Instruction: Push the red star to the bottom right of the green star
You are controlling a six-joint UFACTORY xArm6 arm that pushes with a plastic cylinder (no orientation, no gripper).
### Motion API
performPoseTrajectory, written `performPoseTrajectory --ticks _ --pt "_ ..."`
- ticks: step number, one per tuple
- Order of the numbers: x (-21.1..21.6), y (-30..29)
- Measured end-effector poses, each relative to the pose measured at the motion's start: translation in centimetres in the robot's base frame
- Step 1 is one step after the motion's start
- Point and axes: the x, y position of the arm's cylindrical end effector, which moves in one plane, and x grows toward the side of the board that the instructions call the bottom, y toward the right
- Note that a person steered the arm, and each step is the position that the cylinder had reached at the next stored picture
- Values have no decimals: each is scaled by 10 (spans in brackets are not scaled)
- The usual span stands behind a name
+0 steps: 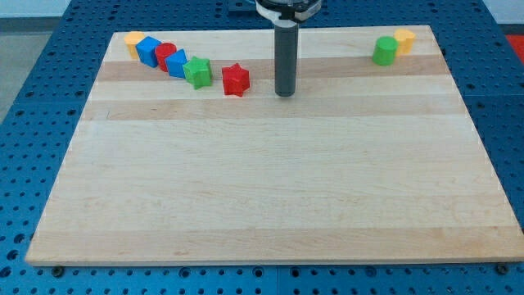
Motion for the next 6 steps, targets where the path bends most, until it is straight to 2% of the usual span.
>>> performPoseTrajectory --ticks 6 --pt "-3 -56"
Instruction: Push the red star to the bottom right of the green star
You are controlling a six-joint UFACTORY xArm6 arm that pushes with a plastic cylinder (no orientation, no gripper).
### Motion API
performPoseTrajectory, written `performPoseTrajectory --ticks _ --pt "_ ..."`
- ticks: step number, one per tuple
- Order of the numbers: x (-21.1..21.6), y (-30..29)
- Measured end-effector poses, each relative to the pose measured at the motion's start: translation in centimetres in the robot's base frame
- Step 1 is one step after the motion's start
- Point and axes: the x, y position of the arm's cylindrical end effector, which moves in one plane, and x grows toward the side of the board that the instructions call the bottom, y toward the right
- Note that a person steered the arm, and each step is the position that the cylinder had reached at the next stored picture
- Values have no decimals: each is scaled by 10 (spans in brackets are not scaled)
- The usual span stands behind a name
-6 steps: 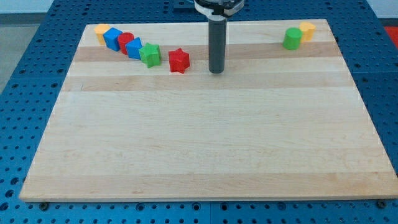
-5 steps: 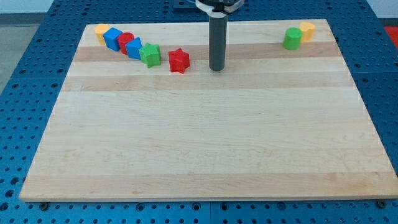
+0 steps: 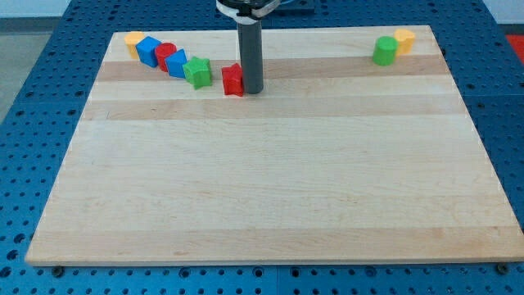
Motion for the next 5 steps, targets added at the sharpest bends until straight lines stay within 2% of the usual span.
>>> performPoseTrajectory --ticks 5 --pt "17 -36"
